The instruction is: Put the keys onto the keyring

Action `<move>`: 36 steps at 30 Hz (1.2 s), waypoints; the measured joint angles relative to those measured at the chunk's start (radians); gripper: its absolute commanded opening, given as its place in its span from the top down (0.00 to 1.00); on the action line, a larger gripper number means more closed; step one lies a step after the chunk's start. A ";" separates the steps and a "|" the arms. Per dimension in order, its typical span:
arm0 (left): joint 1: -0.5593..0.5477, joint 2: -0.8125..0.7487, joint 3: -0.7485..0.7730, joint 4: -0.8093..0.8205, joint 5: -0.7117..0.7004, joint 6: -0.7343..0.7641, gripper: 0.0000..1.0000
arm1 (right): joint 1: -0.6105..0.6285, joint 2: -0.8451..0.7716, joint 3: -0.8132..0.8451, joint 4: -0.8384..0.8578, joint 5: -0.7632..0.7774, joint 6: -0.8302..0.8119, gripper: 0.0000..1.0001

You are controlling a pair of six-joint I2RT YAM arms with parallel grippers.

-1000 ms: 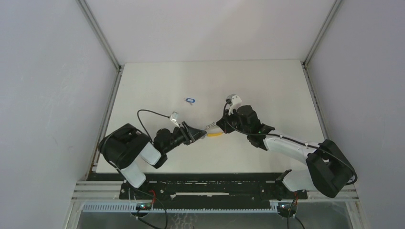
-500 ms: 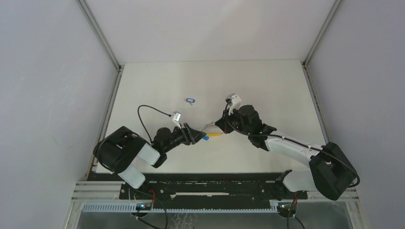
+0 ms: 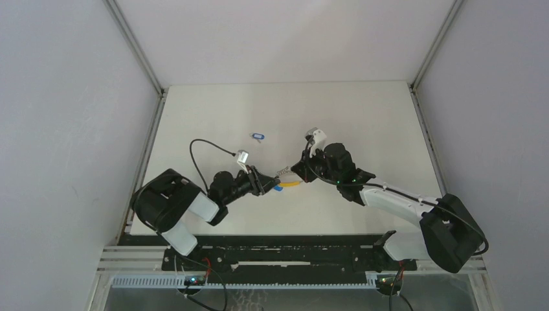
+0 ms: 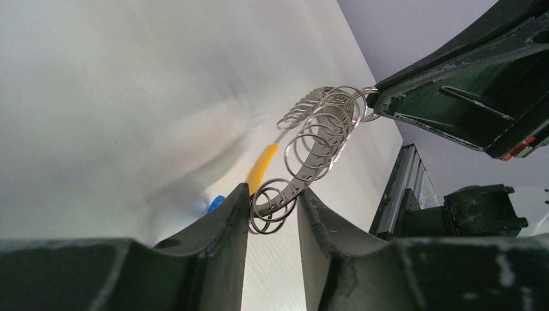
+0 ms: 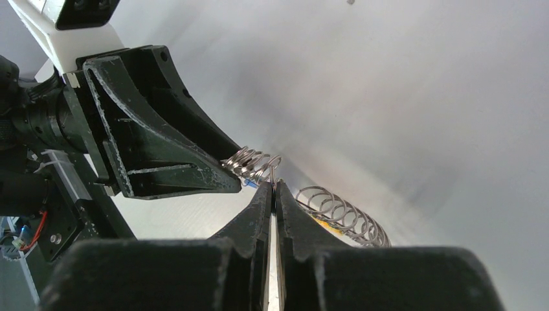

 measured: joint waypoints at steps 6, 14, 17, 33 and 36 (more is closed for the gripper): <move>-0.002 0.000 0.000 0.028 0.027 0.007 0.87 | 0.000 -0.039 -0.016 -0.004 0.000 -0.007 1.00; -0.009 -0.192 0.000 -0.133 0.056 0.103 1.00 | 0.000 -0.066 -0.019 -0.002 0.001 -0.024 0.84; -0.009 -0.296 0.002 -0.289 0.021 0.161 1.00 | 0.009 -0.088 -0.024 -0.019 0.002 -0.049 0.68; -0.016 -0.642 0.108 -1.018 -0.303 0.102 1.00 | 0.268 -0.127 -0.029 -0.023 0.129 -0.320 0.28; -0.017 -0.642 0.119 -1.074 -0.329 0.048 1.00 | 0.334 -0.082 -0.029 0.010 0.173 -0.385 0.30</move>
